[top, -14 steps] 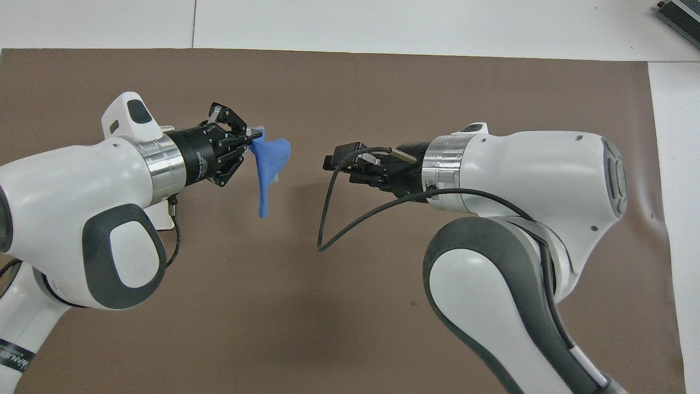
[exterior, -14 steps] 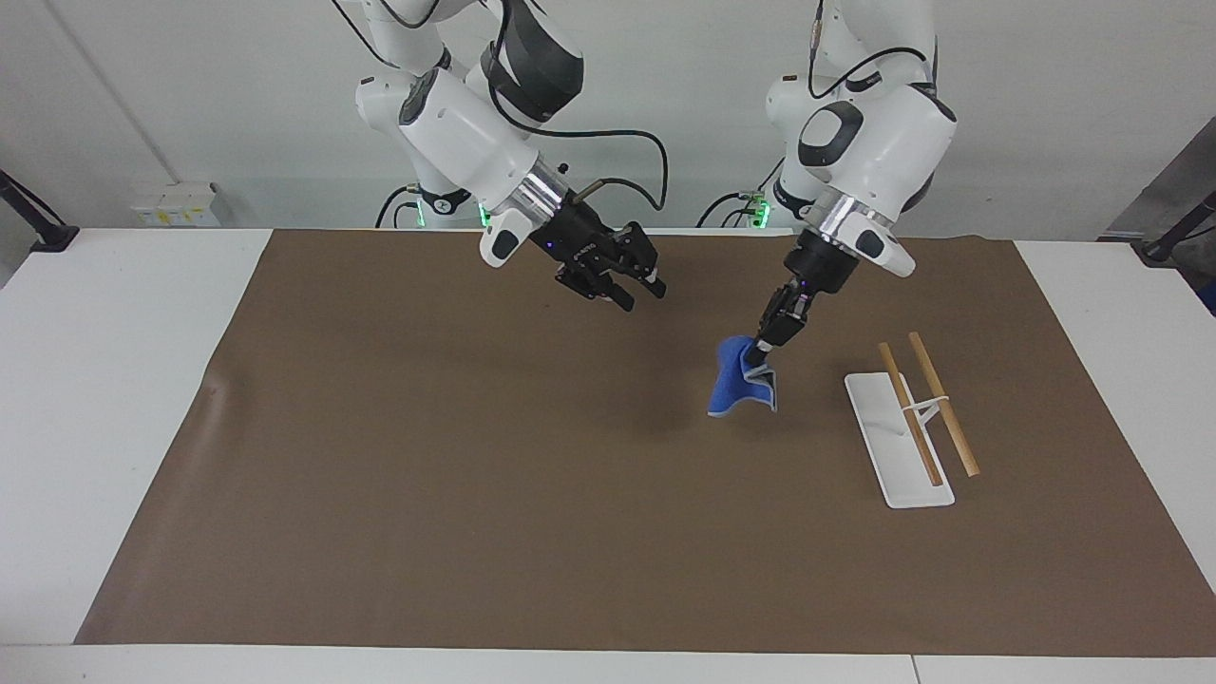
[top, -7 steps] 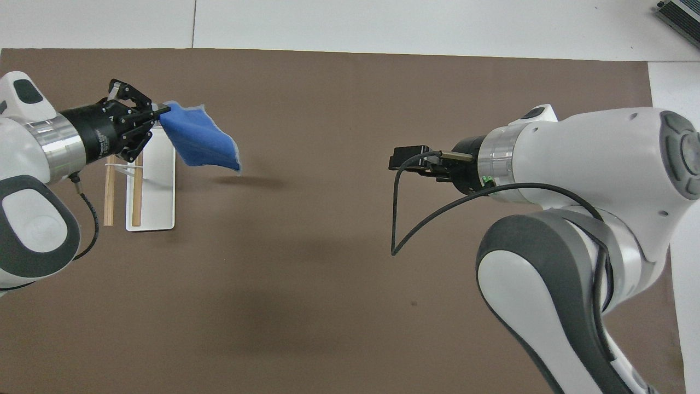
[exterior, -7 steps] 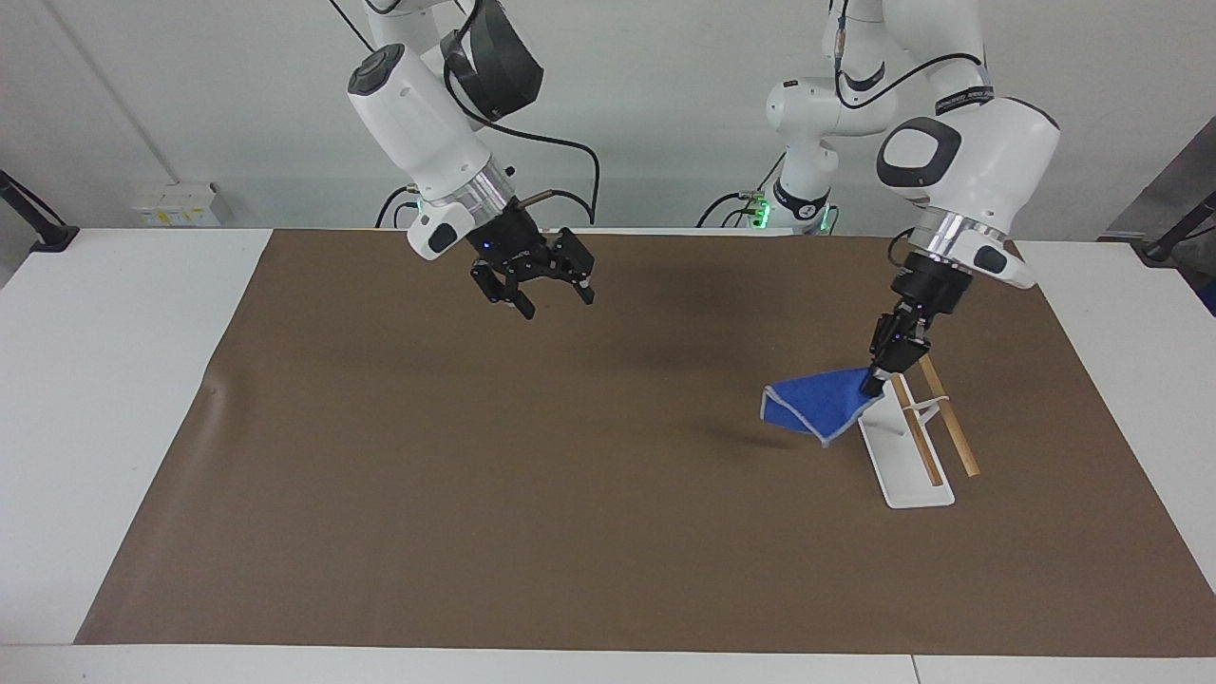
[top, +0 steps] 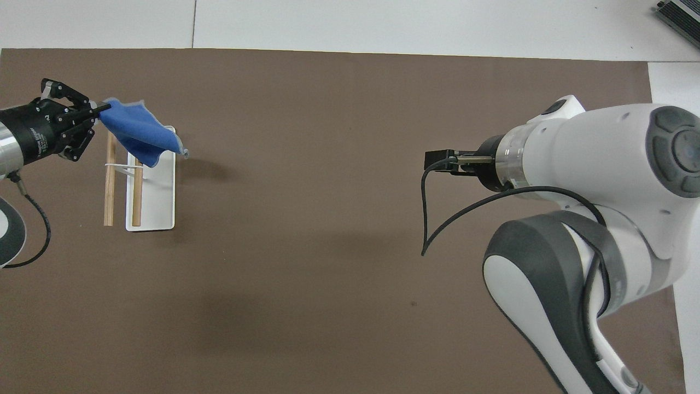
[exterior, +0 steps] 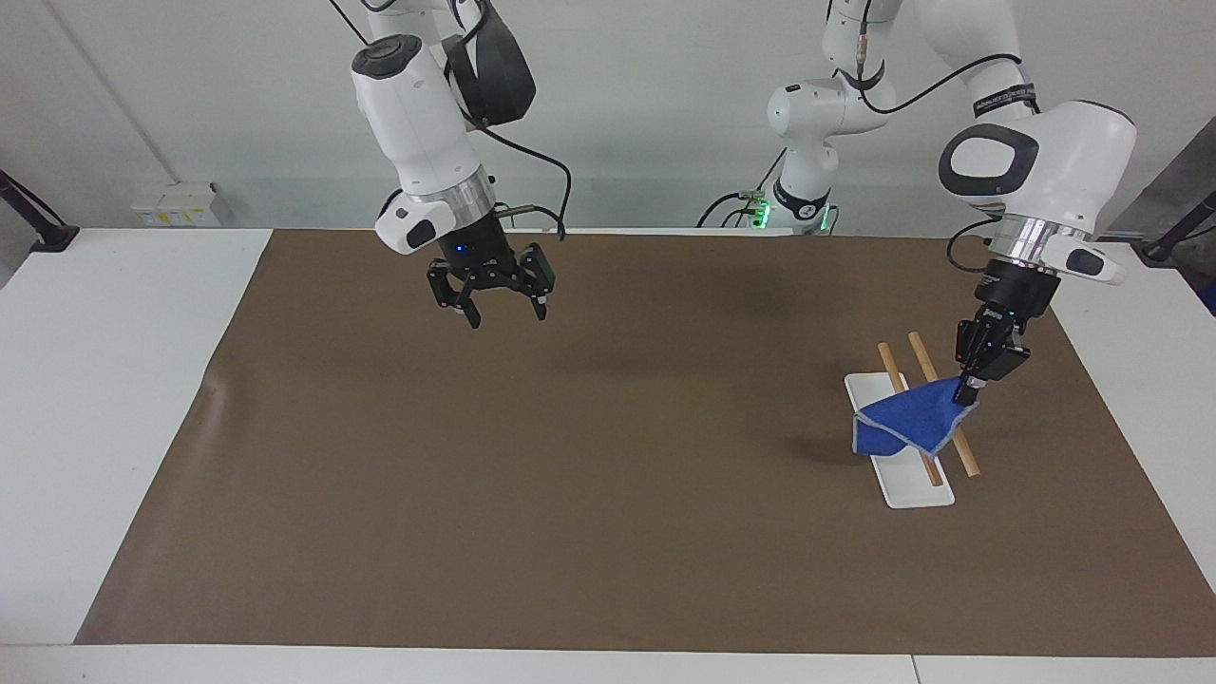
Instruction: Right arm passes towel to left arm to hang
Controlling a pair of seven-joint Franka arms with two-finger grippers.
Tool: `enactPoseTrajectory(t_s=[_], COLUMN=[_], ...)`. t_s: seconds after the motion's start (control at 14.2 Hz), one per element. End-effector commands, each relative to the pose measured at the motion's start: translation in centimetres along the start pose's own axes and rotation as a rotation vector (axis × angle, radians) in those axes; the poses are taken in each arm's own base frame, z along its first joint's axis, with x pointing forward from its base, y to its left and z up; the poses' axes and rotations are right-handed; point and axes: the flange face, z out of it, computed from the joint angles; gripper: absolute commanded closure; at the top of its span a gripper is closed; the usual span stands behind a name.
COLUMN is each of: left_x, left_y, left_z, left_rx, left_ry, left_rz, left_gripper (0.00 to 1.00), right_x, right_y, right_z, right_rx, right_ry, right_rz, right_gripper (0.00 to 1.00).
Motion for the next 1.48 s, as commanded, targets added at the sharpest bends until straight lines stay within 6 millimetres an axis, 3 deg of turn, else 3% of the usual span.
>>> enactPoseTrajectory(t_s=[0.0, 0.21, 0.35, 0.71, 0.92, 1.13, 1.41], left_x=[0.5, 1.2, 3.5, 8.5, 9.1, 11.1, 10.7], left_y=[-0.4, -0.5, -1.3, -3.0, -3.0, -4.3, -9.0], left_z=[-0.4, -0.4, -1.2, -2.8, -3.2, -3.1, -0.3], left_rx=[0.001, -0.006, -0.009, -0.032, -0.070, -0.080, -0.037], left_ry=[0.004, 0.016, 0.043, 0.121, 0.165, 0.213, 0.255], left_rz=[-0.026, -0.091, -0.126, -0.195, -0.195, -0.218, -0.244], left_gripper=[1.00, 1.00, 1.00, 1.00, 1.00, 1.00, 1.00], right_x=[0.6, 1.4, 1.7, 1.9, 2.2, 2.3, 1.6], right_y=[1.7, 2.4, 4.1, 7.7, 8.7, 9.7, 10.7], right_z=[-1.0, -2.4, -3.6, -9.0, -9.1, -9.7, -9.4], right_rx=[-0.041, -0.103, -0.144, -0.180, -0.178, -0.182, -0.192], right_ry=[0.009, 0.010, -0.011, -0.046, -0.051, -0.064, -0.119], right_rz=[0.019, -0.002, 0.000, 0.044, 0.061, 0.076, 0.062], right_gripper=[0.00, 0.00, 0.00, 0.00, 0.00, 0.00, 0.00])
